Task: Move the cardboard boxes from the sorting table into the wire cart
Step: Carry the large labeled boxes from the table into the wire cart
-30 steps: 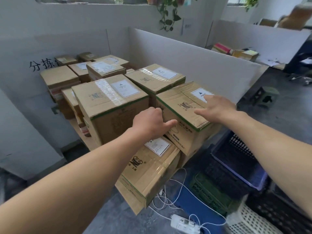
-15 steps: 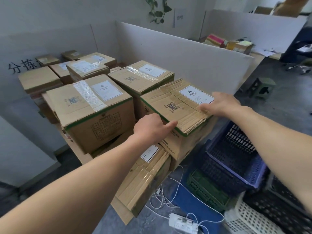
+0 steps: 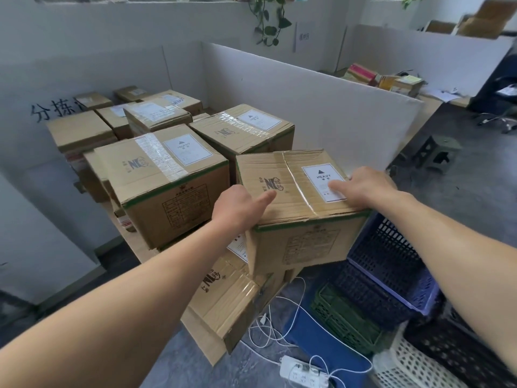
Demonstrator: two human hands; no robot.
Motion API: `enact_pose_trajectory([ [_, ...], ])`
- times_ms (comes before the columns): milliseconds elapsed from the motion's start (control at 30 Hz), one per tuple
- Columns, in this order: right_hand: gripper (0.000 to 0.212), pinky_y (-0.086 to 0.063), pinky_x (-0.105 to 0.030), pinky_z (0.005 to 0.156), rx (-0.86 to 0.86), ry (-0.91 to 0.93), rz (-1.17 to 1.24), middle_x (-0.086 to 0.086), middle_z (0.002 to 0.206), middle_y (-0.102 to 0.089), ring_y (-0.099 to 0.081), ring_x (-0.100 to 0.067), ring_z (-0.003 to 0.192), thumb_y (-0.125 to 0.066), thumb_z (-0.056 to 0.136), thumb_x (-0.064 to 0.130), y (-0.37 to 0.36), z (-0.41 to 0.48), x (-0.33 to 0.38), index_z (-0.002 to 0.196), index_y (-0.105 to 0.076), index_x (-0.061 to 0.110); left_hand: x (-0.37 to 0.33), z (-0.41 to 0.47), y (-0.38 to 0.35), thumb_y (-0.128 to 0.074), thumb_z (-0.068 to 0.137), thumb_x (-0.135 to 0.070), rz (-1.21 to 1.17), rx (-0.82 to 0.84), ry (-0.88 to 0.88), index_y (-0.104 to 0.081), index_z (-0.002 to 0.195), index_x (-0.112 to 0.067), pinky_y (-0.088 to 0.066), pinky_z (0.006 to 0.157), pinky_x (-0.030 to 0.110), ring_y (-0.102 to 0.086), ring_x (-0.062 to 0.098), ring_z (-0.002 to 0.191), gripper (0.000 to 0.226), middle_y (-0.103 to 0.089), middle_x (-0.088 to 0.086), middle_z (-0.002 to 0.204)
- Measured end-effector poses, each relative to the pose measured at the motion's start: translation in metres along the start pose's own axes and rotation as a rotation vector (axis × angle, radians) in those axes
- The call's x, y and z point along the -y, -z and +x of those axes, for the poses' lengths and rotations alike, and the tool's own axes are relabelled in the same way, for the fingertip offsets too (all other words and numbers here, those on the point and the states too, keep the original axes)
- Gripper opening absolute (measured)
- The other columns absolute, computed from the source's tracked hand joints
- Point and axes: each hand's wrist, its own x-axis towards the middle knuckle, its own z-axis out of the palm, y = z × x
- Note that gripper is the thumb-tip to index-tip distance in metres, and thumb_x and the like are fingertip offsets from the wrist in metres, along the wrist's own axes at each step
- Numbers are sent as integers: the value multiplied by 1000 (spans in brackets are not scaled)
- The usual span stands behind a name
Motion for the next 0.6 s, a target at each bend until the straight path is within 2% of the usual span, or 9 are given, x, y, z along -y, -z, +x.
enact_pose_trajectory([
  [133,54,-41,-30,56,64,45,47,3,88,-67,-62,-18,78,-53,87,72,-9,-17,10,98,-68,22,13,-8,14,-70,86,-56,-111,4,40,-67,84,-23,-53,61,30,-66,12,77,33,-71,-8,88],
  [233,50,-38,-29,54,54,58,94,5,94,-64,-59,-15,78,-56,87,70,-19,-28,16,105,-62,24,18,-17,22,-76,84,-49,-138,-15,34,-59,75,-28,-43,51,22,-62,7,70,28,-64,-15,77],
  [300,47,-38,-28,51,42,50,132,8,89,-60,-57,-11,74,-59,87,69,-24,-36,20,105,-57,26,19,-24,25,-78,83,-46,-147,-13,31,-55,75,-32,-40,50,18,-59,3,69,28,-59,-19,75],
  [433,48,-38,-26,49,3,45,133,10,85,-55,-57,-10,72,-60,85,71,-27,-53,23,104,-53,27,23,-36,33,-81,81,-42,-170,-12,47,-57,76,-32,-41,52,20,-61,3,73,27,-60,-18,77],
  [600,51,-38,-27,50,-10,42,169,7,88,-60,-59,-13,74,-59,86,69,-22,-82,24,107,-59,23,29,-60,43,-84,78,-39,-215,-20,34,-58,73,-29,-39,53,21,-59,1,72,28,-61,-20,73],
])
